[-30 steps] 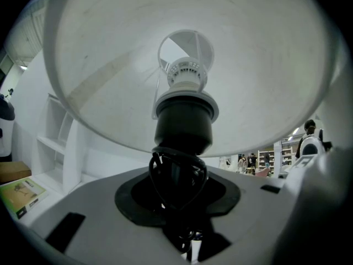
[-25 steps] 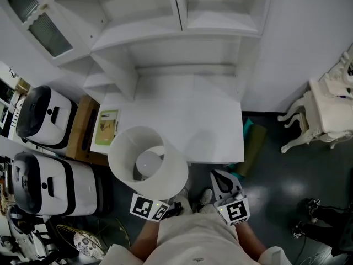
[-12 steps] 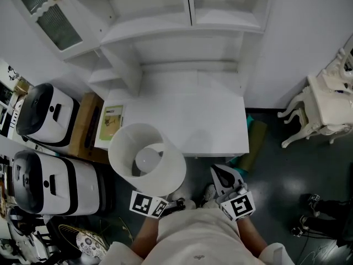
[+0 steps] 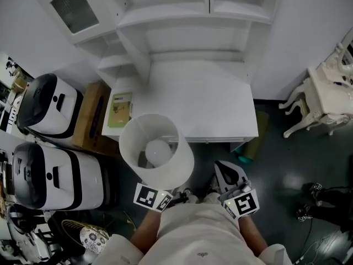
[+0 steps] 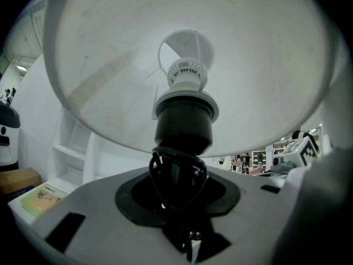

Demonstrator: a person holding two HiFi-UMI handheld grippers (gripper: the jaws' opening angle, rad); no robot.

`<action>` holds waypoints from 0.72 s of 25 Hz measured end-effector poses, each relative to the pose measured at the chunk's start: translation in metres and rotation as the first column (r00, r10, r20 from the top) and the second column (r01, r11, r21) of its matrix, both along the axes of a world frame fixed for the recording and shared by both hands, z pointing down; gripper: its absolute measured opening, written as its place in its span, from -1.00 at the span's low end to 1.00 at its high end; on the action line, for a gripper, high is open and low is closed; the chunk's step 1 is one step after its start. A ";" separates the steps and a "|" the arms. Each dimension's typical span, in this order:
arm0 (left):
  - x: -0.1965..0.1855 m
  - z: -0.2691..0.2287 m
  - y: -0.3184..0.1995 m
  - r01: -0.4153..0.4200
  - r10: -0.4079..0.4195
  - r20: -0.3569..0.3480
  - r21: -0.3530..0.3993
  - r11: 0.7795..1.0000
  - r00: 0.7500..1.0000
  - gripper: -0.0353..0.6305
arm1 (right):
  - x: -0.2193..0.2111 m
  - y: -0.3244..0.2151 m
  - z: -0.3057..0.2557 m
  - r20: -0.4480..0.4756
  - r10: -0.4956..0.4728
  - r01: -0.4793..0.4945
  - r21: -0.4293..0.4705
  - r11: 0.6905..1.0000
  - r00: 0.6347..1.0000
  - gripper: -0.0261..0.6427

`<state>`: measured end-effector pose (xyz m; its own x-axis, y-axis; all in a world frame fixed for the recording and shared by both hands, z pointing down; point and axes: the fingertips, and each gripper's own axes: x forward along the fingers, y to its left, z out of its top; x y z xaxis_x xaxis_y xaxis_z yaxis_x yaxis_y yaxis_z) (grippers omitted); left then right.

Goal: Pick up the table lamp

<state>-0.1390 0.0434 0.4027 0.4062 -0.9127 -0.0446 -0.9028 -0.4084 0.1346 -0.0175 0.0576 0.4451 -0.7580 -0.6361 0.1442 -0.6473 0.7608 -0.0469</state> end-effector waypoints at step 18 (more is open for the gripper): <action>-0.043 0.008 0.074 -0.060 0.060 -0.018 0.001 0.998 0.998 -0.41 | -0.057 0.084 0.003 -0.064 -0.014 0.015 0.014 1.000 0.998 -0.89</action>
